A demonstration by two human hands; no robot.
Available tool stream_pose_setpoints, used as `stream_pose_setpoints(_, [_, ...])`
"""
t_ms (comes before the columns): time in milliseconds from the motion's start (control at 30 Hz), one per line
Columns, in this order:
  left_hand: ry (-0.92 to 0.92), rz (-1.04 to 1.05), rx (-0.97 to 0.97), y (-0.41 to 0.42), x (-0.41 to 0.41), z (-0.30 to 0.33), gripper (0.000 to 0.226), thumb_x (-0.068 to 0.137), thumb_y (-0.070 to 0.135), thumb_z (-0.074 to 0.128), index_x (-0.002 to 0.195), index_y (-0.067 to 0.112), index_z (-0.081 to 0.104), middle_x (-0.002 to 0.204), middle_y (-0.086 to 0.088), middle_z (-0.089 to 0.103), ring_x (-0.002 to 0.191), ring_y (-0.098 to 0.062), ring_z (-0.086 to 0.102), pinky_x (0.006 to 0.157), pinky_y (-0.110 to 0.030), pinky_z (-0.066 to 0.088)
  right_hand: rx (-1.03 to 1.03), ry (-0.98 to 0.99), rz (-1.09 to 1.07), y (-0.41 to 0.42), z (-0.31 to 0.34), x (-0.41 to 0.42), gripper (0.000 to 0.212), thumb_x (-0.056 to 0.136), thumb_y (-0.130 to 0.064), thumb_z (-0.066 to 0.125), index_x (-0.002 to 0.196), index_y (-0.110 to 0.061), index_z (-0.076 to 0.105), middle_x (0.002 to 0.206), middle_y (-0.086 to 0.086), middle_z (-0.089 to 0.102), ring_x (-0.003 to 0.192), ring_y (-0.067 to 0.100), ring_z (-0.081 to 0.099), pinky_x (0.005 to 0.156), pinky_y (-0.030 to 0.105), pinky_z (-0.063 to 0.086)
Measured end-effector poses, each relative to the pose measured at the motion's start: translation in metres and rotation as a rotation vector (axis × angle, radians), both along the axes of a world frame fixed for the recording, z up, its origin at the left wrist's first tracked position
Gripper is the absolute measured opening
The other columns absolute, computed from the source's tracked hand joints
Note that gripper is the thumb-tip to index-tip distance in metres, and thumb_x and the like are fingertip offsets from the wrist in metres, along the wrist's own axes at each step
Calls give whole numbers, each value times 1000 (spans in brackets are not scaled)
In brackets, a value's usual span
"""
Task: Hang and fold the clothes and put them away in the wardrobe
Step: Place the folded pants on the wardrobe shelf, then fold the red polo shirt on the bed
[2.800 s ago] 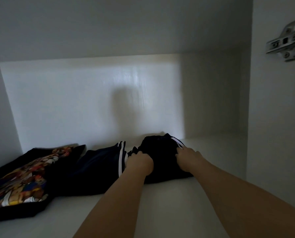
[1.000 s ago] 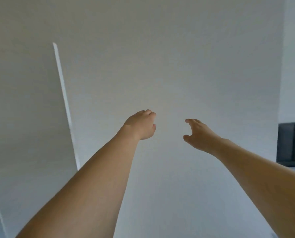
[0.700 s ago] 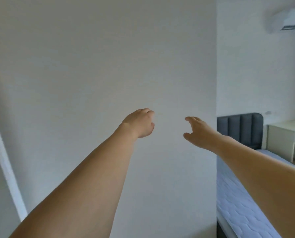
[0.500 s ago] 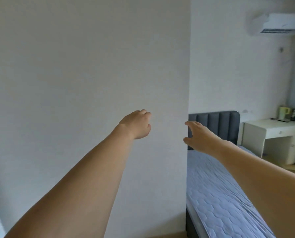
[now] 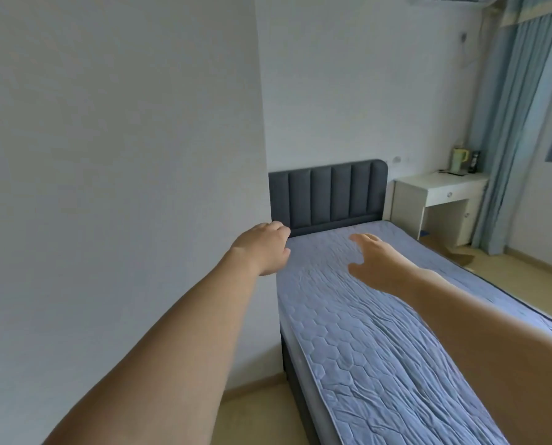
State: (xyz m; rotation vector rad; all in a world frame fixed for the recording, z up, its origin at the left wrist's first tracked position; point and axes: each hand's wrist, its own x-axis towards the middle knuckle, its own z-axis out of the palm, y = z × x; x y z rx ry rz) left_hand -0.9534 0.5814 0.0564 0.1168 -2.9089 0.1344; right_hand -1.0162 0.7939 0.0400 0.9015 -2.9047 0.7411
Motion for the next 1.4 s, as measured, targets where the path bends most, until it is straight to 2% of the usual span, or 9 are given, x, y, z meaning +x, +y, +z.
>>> stream_pose_setpoints(100, [11,-26,32,52,-40,-12,29,96,25,39,119,10,50,131,-4,48,121,-24,44,94,-35,40,7,-25,-19,46,-7,-35,64,93,-19,55,149,-14,23,154,6,26,136,24,35,102,29,37])
stream_pose_setpoints(333, [-5,41,68,169,-117,-38,41,98,29,40,136,13,43,144,-1,41,131,-22,40,102,-44,41,35,-15,53,159,-22,-129,65,93,-17,54,149,-14,22,154,6,27,136,25,35,101,28,37])
stream_pose_setpoints(433, [-18,81,96,210,-142,-46,42,98,28,38,137,12,42,146,-2,39,131,-22,40,104,-41,39,92,-58,81,203,-33,-168,64,93,-18,55,149,-14,24,151,7,31,132,25,40,100,29,40])
stream_pose_setpoints(633, [-9,186,196,247,-188,-69,38,98,27,39,132,11,45,138,-2,44,120,-20,48,90,-32,44,121,-89,146,251,-50,-229,63,93,-19,55,148,-14,24,152,7,30,133,25,39,101,30,39])
stream_pose_setpoints(767, [-85,185,210,284,-234,-107,39,99,29,40,133,10,43,140,-3,44,121,-23,47,95,-37,46,165,-112,170,283,-87,-271,64,93,-21,55,148,-15,25,152,5,30,133,24,39,104,32,38])
stream_pose_setpoints(933, [-195,195,260,359,-294,-153,38,99,29,41,131,9,45,140,-5,43,123,-24,46,96,-37,43,273,-120,242,350,-122,-339,61,92,-21,55,147,-15,29,150,4,33,131,26,41,106,36,39])
stream_pose_setpoints(1100, [-189,263,318,439,-357,-177,38,98,29,41,130,8,46,140,-4,44,124,-24,45,97,-37,42,329,-157,287,433,-155,-420,64,91,-22,53,148,-17,25,153,1,29,136,25,35,110,37,34])
stream_pose_setpoints(1200, [-198,312,353,496,-388,-183,40,98,29,41,131,7,45,141,-6,43,126,-25,44,100,-38,41,375,-216,309,493,-166,-465,64,90,-21,53,148,-18,26,152,1,30,132,24,39,107,37,37])
stream_pose_setpoints(1400, [-221,369,405,558,-446,-208,39,98,29,43,130,8,46,139,-6,45,125,-26,45,99,-39,41,404,-251,275,569,-181,-541,64,91,-22,53,148,-18,25,152,1,29,129,23,43,104,36,41])
